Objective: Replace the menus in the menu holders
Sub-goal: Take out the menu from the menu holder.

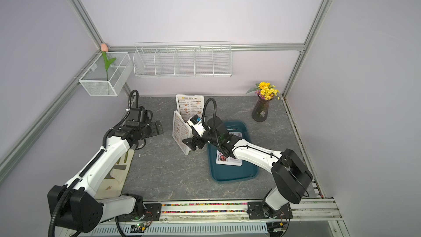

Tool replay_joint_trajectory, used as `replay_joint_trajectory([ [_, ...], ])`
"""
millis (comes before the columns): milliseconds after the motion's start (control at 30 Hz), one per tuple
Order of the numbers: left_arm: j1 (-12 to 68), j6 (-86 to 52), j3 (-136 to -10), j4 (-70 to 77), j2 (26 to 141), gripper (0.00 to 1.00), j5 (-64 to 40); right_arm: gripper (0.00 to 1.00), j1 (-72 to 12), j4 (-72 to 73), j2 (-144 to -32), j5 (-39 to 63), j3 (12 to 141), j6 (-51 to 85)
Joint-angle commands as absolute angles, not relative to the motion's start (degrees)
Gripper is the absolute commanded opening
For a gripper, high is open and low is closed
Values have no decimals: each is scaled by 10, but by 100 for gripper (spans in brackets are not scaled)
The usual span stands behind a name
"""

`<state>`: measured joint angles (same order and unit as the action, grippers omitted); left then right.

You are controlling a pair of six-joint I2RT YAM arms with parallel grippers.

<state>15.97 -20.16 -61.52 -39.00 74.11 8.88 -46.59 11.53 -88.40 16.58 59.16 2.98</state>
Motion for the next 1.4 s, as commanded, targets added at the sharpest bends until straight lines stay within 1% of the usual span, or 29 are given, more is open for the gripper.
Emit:
replay_joint_trajectory([
  [0,190,-226,-603,-373,781,100,71,99,-463,-7,-855,106,662,35],
  [33,194,-233,-601,-366,792,98,70,99,-464,-41,-856,88,693,44],
  [67,196,-239,-600,-360,798,98,70,97,-464,-75,-861,71,722,54],
  [133,196,-252,-596,-350,807,98,82,87,-465,-163,-887,49,800,78],
  [200,196,-262,-595,-350,806,98,107,77,-467,-221,-917,43,861,89],
  [400,195,-276,-608,-386,788,99,176,49,-476,-314,-1002,-5,995,100],
  [533,196,-285,-620,-414,773,99,195,47,-484,-351,-1053,-7,1067,100],
  [700,196,-290,-610,-410,747,99,178,42,-491,-391,-1112,-13,1145,95],
  [833,196,-290,-608,-412,739,99,175,41,-492,-408,-1142,-16,1180,93],
  [1233,195,-295,-593,-410,708,99,181,32,-492,-407,-1174,1,1188,96],
  [1367,196,-292,-592,-411,704,99,184,31,-492,-406,-1179,5,1188,99],
])
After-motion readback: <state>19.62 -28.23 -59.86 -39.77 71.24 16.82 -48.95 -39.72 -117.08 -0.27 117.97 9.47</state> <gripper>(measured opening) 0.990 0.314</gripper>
